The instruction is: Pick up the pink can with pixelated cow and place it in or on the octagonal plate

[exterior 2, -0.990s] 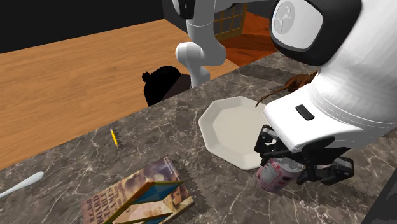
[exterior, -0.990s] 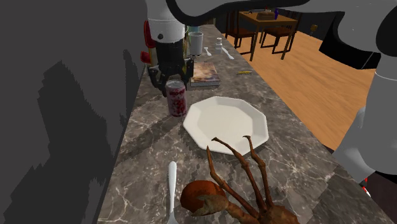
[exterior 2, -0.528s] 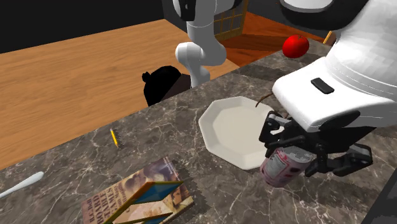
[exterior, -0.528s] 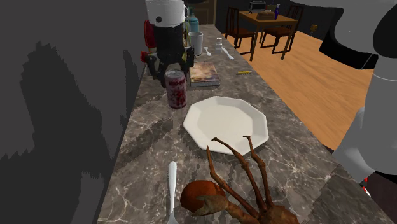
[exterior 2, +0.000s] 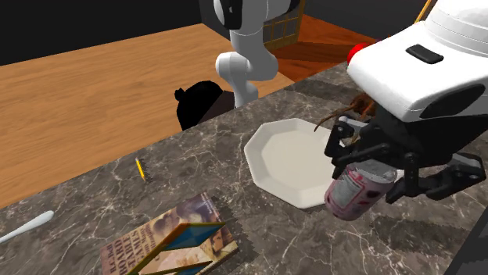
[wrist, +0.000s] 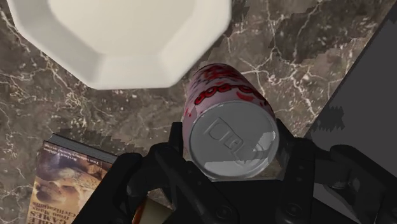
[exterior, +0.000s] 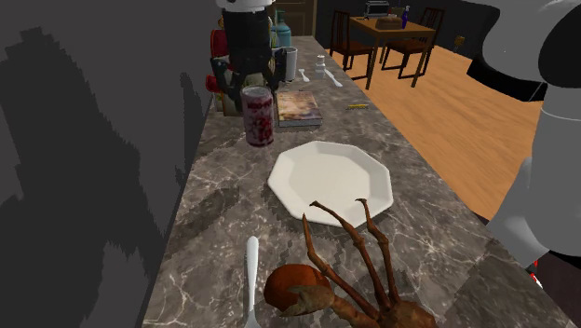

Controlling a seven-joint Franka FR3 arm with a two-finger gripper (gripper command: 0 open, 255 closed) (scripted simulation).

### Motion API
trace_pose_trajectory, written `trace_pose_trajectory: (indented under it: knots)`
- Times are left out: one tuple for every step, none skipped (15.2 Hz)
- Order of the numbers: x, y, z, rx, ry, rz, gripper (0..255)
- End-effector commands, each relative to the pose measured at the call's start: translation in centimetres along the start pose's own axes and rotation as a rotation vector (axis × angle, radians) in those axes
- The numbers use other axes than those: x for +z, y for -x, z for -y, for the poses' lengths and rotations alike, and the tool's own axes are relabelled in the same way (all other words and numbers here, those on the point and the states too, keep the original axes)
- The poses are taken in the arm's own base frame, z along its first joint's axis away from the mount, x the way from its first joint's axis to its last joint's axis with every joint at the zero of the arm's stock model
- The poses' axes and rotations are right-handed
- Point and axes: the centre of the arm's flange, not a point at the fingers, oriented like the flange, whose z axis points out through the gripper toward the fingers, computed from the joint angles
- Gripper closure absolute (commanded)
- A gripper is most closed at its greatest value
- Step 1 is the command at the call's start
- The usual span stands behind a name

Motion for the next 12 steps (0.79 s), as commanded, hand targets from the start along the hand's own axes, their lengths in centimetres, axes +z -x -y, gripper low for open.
trace_pose_trajectory:
  knots:
    - [-0.5,1.5,-1.3,0.000,-0.001,-0.001,255]
    - [-0.7,2.5,-2.1,0.000,-0.001,-0.001,255]
    - [-0.9,3.4,-3.0,0.000,-0.001,-0.001,255]
    - [-1.1,4.4,-3.9,0.000,-0.001,-0.001,255]
    - [-1.3,5.4,-4.8,0.000,-0.001,-0.001,255]
    - [-1.5,6.3,-5.7,0.000,-0.001,-0.001,255]
    - [-1.7,7.3,-6.5,0.000,-0.001,-0.001,255]
    - [-2.0,8.2,-7.4,0.000,-0.001,-0.001,255]
    - [-2.2,9.2,-8.3,0.000,-0.001,-0.001,255]
    - [-2.4,10.2,-9.2,0.000,-0.001,-0.001,255]
    - [-2.6,11.1,-10.0,0.000,-0.001,-0.001,255]
    - [-2.9,12.4,-11.2,0.000,-0.001,-0.001,255]
